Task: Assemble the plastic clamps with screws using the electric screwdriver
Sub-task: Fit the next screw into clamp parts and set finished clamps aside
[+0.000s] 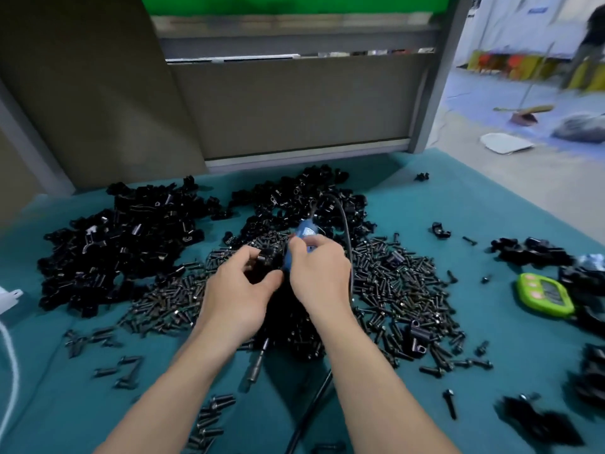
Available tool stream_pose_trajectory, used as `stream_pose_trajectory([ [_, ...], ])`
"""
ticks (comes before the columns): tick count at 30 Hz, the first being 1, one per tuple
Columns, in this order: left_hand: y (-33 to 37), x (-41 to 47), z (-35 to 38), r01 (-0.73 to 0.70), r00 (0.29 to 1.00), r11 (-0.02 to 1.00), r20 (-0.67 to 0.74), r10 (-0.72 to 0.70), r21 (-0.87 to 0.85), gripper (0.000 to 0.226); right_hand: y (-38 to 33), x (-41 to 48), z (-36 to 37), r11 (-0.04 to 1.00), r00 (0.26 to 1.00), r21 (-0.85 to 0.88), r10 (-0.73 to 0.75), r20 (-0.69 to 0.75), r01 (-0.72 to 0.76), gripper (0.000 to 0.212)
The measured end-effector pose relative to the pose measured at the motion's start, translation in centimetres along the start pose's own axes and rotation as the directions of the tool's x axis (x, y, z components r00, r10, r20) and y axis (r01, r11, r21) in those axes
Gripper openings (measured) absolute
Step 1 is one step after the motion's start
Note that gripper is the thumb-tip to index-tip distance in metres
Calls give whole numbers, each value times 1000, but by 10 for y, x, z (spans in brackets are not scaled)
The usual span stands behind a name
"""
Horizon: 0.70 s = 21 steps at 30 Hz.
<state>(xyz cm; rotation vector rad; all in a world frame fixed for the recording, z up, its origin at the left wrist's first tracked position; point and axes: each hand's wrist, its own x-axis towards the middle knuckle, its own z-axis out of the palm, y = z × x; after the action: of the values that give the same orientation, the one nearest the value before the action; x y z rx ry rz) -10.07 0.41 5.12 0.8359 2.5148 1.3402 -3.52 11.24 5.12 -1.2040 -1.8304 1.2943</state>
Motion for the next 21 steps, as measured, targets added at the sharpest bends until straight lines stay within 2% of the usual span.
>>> stream_pose_trajectory([
  [1,3,-3,1,-48,998,999,-28,49,16,15,-6,-8,-5,994,993,113,-2,116,-12,35],
  [3,10,-9,5,-182,982,983,-41,184,40,27,-10,-21,-14,975,943,213,-12,332,-62,36],
  [4,16,-12,7,-241,970,970,-16,242,42,38,-7,-26,-20,969,934,240,-27,357,-64,35],
  [6,32,-20,12,-301,951,954,80,300,8,59,3,-29,-43,937,966,345,-39,257,-54,19],
  [8,45,-27,20,-325,932,945,156,327,-36,70,19,-29,-82,923,991,384,-27,127,-24,15],
  [10,56,-32,33,-377,901,925,215,377,-39,59,38,-31,-125,980,1000,197,7,-29,-1,18],
  [12,70,-38,56,-452,851,892,294,435,-10,41,55,-30,-163,985,985,-158,36,-170,-63,32],
  [13,78,-41,71,-489,822,872,342,456,11,37,61,-29,-176,941,980,-319,48,-192,-109,35],
  [15,93,-48,106,-544,751,837,479,454,61,44,72,-26,-192,814,977,-555,67,-201,-170,36],
  [17,108,-56,140,-569,666,816,642,381,106,60,80,-22,-198,728,965,-648,70,-252,-222,31],
  [19,120,-61,161,-577,592,808,744,308,124,70,86,-19,-204,756,942,-605,46,-333,-251,27],
  [21,125,-58,169,-561,585,822,750,309,99,74,89,-20,-210,823,915,-514,15,-404,-241,40],
])
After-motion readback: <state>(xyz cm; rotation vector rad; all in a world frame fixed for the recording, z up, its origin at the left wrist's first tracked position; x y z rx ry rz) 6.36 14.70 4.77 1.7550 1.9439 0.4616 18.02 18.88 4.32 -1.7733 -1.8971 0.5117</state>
